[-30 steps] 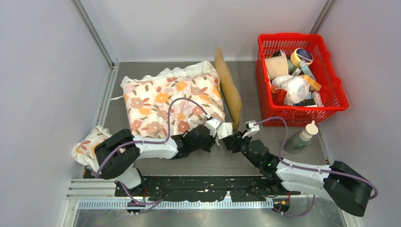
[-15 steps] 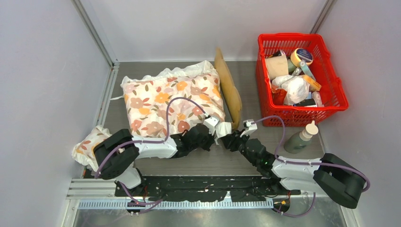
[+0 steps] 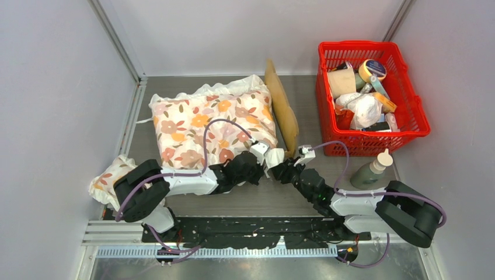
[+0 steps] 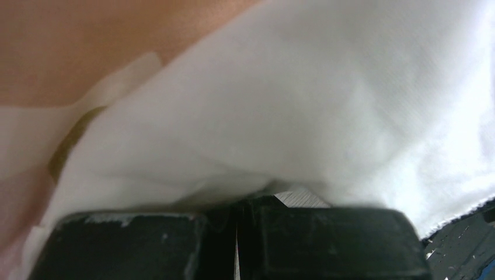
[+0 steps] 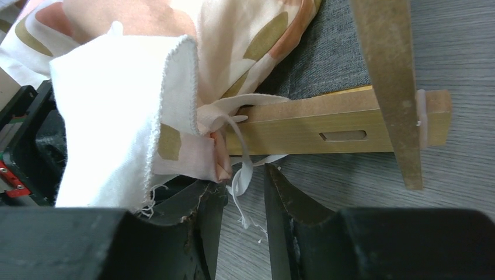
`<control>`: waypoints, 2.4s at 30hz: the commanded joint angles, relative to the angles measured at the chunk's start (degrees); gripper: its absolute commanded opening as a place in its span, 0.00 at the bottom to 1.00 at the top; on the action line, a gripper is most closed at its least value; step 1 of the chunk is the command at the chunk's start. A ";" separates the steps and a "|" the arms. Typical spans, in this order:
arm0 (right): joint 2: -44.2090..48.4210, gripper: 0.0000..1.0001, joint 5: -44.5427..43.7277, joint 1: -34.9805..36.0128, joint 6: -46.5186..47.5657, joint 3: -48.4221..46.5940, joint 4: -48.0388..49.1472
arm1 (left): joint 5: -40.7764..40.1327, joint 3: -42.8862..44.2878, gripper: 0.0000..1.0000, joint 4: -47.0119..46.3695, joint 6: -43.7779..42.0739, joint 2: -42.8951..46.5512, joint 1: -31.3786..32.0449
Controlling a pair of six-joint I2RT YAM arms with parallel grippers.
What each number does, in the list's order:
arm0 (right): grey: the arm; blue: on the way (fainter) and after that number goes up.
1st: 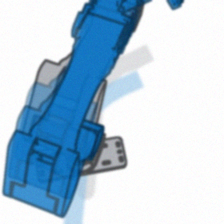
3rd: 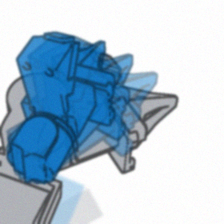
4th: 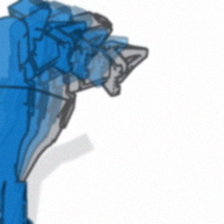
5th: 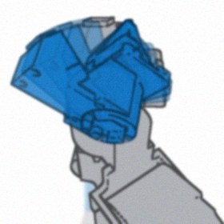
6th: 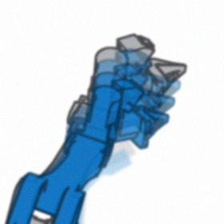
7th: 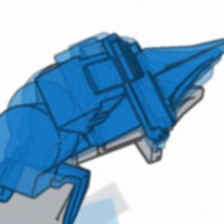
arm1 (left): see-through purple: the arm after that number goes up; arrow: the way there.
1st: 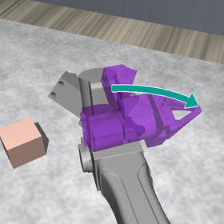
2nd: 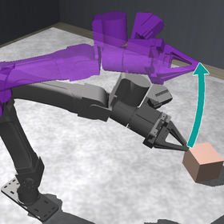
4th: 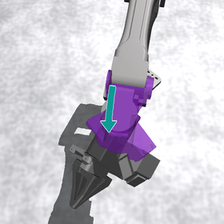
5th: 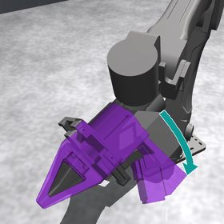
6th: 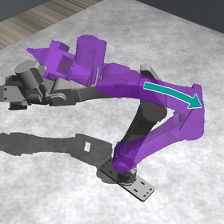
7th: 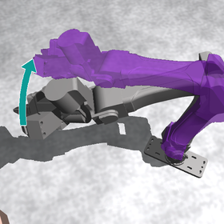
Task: Set up the pet bed
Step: Tie the ropes to the bed frame.
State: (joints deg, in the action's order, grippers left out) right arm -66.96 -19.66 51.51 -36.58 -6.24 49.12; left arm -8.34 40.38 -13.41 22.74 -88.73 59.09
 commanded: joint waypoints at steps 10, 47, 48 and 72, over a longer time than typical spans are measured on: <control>-3.28 0.07 -0.02 -0.44 -0.02 -1.35 6.86 | 0.91 3.50 0.00 0.47 2.85 0.91 -1.81; -9.94 0.45 3.65 -2.30 0.98 0.27 16.88 | -0.80 7.25 0.00 8.21 7.58 -0.39 -2.46; -10.01 0.44 3.97 -2.34 1.02 0.27 17.10 | -0.80 7.42 0.00 8.29 7.50 -0.39 -2.43; -9.01 0.05 7.53 -2.86 2.16 1.24 18.47 | -1.11 11.63 0.00 12.57 7.81 -3.25 -2.42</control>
State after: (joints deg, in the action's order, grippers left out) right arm -78.13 -13.30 48.88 -35.48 -5.43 64.01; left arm -7.88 49.54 -1.80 29.98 -91.31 57.28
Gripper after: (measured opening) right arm 0.062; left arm 0.009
